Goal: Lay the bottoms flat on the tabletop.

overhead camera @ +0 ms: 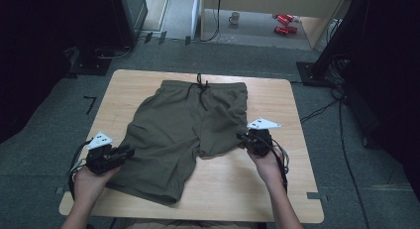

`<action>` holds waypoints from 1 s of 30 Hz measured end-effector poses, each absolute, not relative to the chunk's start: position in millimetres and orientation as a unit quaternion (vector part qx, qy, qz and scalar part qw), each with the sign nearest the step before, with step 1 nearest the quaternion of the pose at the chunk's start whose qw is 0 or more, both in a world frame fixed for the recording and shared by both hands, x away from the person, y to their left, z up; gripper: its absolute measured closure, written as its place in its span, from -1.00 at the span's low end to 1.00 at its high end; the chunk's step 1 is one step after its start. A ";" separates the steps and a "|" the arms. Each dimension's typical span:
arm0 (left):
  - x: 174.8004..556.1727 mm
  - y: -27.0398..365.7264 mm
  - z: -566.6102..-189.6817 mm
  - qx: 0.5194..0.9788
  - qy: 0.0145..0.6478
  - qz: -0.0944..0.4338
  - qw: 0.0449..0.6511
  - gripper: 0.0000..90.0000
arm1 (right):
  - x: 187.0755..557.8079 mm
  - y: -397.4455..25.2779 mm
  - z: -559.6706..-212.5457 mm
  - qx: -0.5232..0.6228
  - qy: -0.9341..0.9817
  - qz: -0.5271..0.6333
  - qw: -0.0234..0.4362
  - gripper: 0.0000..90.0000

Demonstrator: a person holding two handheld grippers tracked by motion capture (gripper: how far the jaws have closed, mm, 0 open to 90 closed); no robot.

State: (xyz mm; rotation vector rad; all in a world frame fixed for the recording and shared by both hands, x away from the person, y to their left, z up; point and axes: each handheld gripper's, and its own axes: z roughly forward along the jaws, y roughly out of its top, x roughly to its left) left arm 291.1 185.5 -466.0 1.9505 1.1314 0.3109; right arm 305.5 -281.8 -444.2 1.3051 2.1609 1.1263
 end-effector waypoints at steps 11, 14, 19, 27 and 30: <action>323.3 158.2 -469.5 0.788 0.428 0.095 0.433 0.43 | 317.1 -281.2 -464.4 0.460 0.755 0.416 0.213 0.57; 329.7 151.4 -468.7 0.791 0.424 0.094 0.431 0.42 | 334.5 -280.1 -464.9 0.462 0.756 0.416 0.205 0.45; 340.3 139.6 -471.2 0.795 0.419 0.082 0.431 0.34 | 367.9 -276.7 -464.5 0.478 0.752 0.414 0.186 0.25; 333.7 127.6 -474.6 0.809 0.401 0.079 0.422 0.31 | 409.6 -258.6 -464.9 0.468 0.770 0.389 0.192 0.33; 329.4 130.7 -474.4 0.805 0.403 0.076 0.429 0.30 | 422.5 -254.2 -470.0 0.483 0.765 0.379 0.196 0.23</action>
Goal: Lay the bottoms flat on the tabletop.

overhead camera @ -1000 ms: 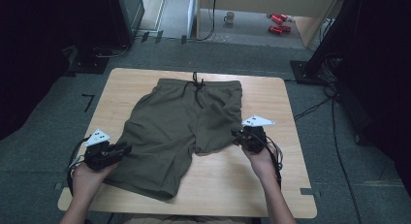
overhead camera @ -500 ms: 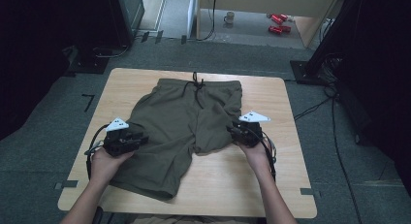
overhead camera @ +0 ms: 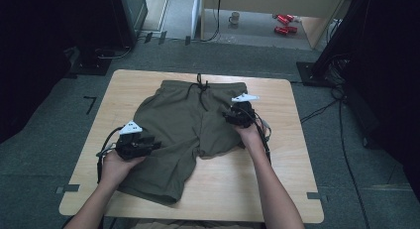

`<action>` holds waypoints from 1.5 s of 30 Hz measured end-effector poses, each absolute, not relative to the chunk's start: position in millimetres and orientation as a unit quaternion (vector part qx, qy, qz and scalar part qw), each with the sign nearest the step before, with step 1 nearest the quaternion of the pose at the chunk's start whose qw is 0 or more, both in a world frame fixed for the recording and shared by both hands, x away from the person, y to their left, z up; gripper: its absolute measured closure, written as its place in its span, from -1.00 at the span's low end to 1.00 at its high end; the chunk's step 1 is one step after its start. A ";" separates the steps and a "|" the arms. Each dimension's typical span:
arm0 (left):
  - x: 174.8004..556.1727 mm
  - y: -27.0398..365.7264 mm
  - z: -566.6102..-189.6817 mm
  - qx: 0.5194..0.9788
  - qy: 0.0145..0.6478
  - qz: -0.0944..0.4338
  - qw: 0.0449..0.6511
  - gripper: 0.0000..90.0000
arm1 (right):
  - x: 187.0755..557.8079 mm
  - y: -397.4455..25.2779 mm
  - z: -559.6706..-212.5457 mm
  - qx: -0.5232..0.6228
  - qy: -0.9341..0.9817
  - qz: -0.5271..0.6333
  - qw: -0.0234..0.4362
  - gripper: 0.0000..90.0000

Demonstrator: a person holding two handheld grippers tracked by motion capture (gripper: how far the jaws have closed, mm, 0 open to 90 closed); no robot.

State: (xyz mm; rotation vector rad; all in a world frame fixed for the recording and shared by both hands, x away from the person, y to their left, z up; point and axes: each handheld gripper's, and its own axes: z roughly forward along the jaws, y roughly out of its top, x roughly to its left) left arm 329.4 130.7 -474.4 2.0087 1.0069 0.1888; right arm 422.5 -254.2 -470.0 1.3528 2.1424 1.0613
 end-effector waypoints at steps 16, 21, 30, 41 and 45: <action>327.5 143.7 -476.8 0.795 0.422 0.080 0.429 0.29 | 447.7 -236.4 -494.4 0.494 0.790 0.335 0.140 0.91; 328.1 146.2 -478.9 0.793 0.430 0.080 0.425 0.29 | 434.0 -239.3 -474.5 0.483 0.795 0.343 0.126 0.94; 330.2 143.4 -480.3 0.794 0.430 0.089 0.420 0.29 | 387.3 -247.3 -443.7 0.449 0.792 0.390 0.135 0.94; 330.9 141.9 -480.8 0.786 0.433 0.067 0.436 0.29 | 319.1 -259.2 -422.9 0.421 0.785 0.429 0.147 0.94; 331.9 142.0 -481.8 0.786 0.434 0.068 0.434 0.29 | 293.0 -263.8 -421.7 0.412 0.788 0.433 0.150 0.94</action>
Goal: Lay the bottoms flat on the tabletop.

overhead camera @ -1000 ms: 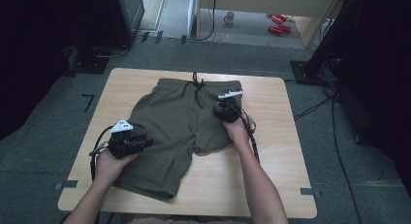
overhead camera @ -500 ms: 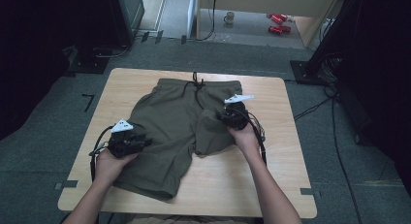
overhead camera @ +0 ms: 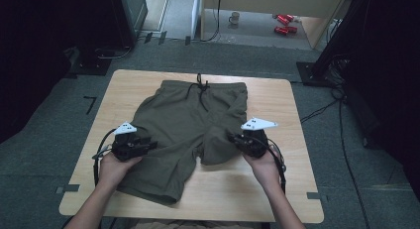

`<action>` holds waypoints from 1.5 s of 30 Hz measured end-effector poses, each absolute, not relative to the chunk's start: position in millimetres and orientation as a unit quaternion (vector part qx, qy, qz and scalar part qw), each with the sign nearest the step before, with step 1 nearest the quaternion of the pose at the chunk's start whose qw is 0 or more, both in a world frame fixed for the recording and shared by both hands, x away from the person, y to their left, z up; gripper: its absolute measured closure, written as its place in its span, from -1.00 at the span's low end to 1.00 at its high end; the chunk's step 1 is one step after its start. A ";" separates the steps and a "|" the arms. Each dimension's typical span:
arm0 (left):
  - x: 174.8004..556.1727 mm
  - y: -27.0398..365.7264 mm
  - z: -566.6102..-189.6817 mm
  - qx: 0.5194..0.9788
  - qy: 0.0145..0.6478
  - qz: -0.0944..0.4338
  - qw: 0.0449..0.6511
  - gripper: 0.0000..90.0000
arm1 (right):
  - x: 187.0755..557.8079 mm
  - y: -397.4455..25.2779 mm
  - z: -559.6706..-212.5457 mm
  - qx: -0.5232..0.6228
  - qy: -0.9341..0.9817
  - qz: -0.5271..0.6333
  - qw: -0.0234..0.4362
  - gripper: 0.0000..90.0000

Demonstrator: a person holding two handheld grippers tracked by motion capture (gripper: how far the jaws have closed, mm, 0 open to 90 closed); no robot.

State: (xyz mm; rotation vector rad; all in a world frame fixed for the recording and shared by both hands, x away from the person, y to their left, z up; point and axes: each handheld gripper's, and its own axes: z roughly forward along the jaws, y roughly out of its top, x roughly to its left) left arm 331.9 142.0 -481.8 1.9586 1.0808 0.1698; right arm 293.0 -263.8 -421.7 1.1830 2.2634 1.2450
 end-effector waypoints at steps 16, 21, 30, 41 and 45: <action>333.8 141.2 -484.1 0.787 0.435 0.072 0.432 0.28 | 222.7 -277.3 -465.6 0.417 0.793 0.425 0.129 0.88; 333.1 139.7 -484.6 0.789 0.432 0.074 0.429 0.28 | 209.9 -279.5 -478.0 0.417 0.800 0.414 0.118 0.88; 332.6 140.0 -485.0 0.791 0.431 0.076 0.428 0.28 | 193.9 -286.9 -492.2 0.430 0.802 0.402 0.100 0.66; 332.6 140.5 -485.3 0.793 0.429 0.080 0.425 0.25 | 196.0 -294.6 -461.2 0.424 0.779 0.442 0.134 0.44; 333.2 140.2 -486.9 0.798 0.426 0.083 0.417 0.22 | 206.9 -294.5 -454.3 0.422 0.780 0.439 0.145 0.41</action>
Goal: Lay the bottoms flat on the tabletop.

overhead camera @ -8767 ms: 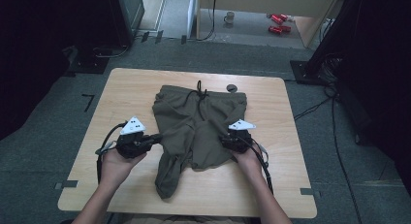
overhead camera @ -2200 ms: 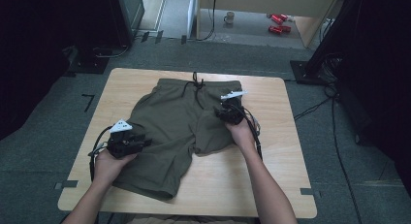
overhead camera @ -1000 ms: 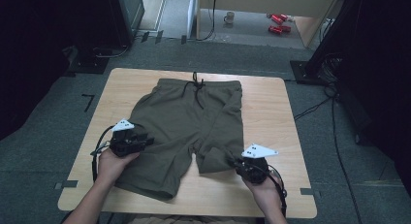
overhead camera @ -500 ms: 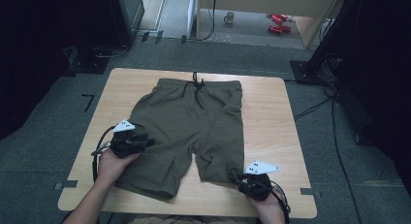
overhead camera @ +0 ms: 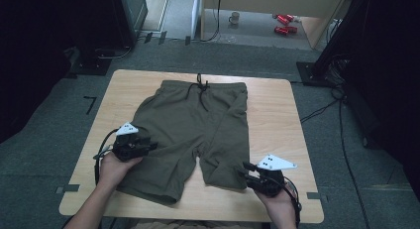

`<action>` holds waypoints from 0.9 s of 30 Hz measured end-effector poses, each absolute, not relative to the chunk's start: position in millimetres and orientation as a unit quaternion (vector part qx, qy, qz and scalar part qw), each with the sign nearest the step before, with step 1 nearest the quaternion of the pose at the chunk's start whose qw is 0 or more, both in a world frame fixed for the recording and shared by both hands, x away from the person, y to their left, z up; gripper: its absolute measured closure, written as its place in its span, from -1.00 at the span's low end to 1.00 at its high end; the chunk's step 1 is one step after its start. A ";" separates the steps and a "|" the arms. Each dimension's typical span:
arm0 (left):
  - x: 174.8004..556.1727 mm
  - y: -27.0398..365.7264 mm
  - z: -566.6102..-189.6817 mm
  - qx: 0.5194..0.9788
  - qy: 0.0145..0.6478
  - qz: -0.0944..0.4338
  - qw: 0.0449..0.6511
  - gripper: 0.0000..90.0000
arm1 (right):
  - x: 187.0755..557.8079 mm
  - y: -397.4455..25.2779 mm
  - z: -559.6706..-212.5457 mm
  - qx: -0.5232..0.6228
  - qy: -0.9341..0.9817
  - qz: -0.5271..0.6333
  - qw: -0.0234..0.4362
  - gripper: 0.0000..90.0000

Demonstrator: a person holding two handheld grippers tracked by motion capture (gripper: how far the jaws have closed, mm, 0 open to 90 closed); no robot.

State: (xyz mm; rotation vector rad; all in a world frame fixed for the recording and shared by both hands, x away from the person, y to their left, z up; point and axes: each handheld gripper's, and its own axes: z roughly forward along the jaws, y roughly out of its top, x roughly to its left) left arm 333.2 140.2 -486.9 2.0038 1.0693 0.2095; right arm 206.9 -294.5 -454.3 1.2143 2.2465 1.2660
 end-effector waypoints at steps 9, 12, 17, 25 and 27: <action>337.6 137.1 -491.0 0.804 0.421 0.084 0.411 0.19 | 243.6 -292.4 -458.4 0.411 0.781 0.455 0.123 0.28; 342.9 136.5 -492.9 0.808 0.414 0.083 0.411 0.20 | 256.0 -288.5 -459.9 0.403 0.785 0.453 0.124 0.23; 364.3 130.8 -497.4 0.818 0.414 0.080 0.390 0.23 | 277.1 -282.0 -467.7 0.396 0.794 0.447 0.116 0.14; 379.7 124.0 -499.8 0.819 0.409 0.085 0.393 0.22 | 300.6 -271.0 -476.0 0.387 0.805 0.435 0.109 0.03; 379.4 124.4 -499.8 0.820 0.410 0.083 0.390 0.22 | 305.5 -267.5 -479.6 0.388 0.809 0.430 0.101 0.00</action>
